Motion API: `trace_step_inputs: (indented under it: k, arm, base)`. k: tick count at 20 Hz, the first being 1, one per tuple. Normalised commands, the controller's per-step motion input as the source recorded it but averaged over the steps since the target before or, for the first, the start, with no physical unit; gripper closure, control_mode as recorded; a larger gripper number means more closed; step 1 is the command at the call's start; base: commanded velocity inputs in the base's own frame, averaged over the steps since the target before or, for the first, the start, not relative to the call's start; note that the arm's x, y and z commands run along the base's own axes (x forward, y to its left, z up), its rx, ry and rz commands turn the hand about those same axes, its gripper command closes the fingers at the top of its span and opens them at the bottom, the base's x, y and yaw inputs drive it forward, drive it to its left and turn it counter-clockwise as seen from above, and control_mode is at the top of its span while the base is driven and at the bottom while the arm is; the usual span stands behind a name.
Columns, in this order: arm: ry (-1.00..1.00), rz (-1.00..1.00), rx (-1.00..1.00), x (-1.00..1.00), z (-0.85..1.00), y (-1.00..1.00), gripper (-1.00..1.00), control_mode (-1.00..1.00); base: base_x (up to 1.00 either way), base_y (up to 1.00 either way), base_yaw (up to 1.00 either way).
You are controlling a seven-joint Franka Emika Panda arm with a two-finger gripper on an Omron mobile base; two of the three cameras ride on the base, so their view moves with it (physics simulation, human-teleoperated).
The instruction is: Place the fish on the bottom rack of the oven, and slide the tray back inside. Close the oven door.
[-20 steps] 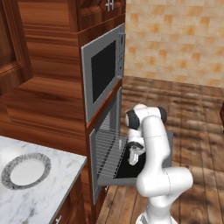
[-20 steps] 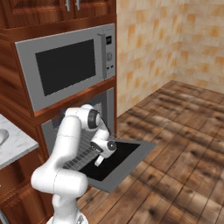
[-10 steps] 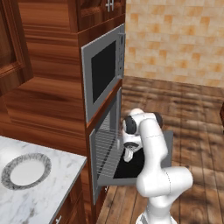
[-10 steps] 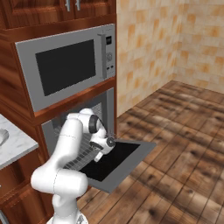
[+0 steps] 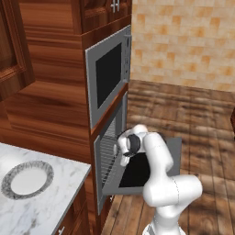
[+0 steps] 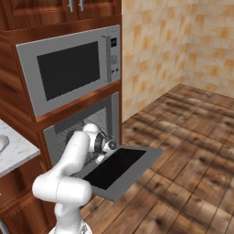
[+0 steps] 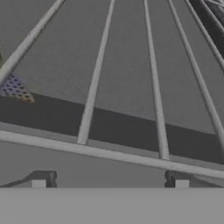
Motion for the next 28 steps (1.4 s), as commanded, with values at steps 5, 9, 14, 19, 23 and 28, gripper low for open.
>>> trace_step_inputs:
  k: [5,9,14,19,23,28]
  arm:
    - [-0.09,-0.01,0.00,0.45,-0.71,0.94,-1.00,-1.00]
    - [-0.02,-0.02,0.00,0.43,-0.45,0.95,-1.00,-1.00]
    - [0.00,-0.02,0.00,0.04,0.21,0.34,-1.00,-1.00]
    - [0.04,-0.05,0.00,-0.69,0.86,-0.91,-1.00,-1.00]
    - [0.00,-0.04,0.03,-0.96,1.00,-1.00,-1.00,-1.00]
    - [0.00,-0.05,0.07,-1.00,1.00,-1.00,-1.00,-1.00]
  base:
    - [0.00,0.00,0.00]
    - [0.00,0.00,0.00]
    - [0.00,0.00,0.00]
    - [0.00,0.00,0.00]
    - [0.00,0.00,0.00]
    - [0.00,0.00,0.00]
